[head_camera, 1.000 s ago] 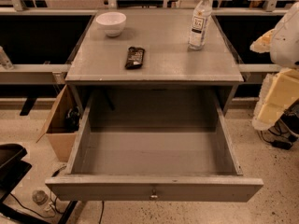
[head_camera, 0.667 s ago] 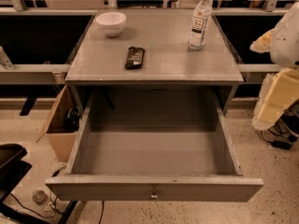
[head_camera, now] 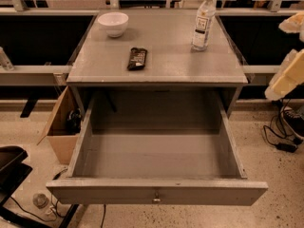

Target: Place blue plastic bottle into top drawer

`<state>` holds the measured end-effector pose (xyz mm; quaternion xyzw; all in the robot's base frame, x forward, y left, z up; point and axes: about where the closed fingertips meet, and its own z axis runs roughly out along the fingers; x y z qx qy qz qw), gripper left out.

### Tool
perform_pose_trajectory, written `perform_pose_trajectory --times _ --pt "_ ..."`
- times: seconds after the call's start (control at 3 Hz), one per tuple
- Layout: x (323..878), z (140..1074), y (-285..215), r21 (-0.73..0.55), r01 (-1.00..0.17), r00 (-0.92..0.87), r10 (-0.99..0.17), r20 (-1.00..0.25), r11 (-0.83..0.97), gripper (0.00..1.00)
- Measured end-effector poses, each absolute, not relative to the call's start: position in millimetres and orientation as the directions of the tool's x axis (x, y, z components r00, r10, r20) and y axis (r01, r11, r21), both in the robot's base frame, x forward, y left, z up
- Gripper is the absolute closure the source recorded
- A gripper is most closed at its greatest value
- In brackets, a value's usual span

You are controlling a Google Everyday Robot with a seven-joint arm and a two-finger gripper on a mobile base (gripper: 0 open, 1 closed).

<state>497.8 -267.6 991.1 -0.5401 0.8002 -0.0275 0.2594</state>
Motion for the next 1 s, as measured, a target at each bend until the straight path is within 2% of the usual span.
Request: perform_pose_trajectory --times 1.0 --pt "632 1001 -319 -0.367 -0.685 -0.142 -0.609 -0.78 0.629 0.0"
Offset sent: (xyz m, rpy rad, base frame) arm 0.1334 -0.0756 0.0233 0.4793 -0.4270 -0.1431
